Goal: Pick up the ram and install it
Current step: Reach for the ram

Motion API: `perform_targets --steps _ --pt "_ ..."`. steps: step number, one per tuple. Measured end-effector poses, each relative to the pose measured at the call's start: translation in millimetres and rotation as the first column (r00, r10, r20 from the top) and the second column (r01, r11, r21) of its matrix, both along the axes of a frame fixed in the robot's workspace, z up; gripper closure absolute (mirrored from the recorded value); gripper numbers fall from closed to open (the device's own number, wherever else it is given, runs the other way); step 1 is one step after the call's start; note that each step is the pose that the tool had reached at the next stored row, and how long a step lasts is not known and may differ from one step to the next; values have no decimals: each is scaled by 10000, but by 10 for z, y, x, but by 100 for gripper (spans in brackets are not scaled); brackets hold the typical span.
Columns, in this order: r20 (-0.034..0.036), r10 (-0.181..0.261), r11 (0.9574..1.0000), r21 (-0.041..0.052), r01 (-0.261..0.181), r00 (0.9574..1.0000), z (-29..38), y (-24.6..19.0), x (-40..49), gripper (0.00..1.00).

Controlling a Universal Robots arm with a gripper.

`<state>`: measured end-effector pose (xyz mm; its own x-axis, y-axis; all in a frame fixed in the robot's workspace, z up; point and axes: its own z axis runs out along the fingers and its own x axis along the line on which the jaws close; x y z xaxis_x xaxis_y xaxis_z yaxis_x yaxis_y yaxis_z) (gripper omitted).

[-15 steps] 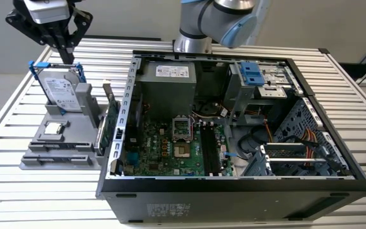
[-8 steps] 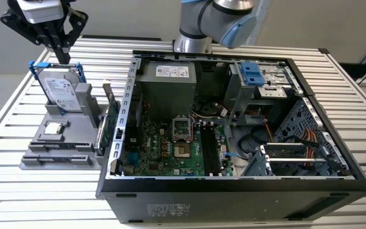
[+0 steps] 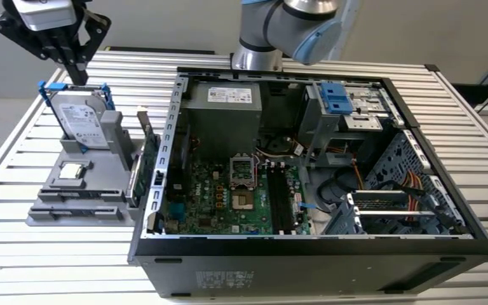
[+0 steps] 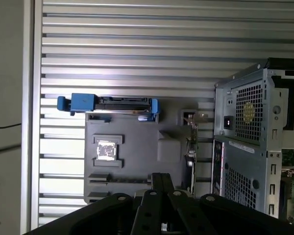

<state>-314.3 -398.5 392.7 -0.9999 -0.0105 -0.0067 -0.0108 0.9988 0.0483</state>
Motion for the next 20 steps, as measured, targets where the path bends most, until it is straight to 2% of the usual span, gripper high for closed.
perform_targets --steps 20 --pt "0 39 10000 1 -39 10000 0 0 -269 100"
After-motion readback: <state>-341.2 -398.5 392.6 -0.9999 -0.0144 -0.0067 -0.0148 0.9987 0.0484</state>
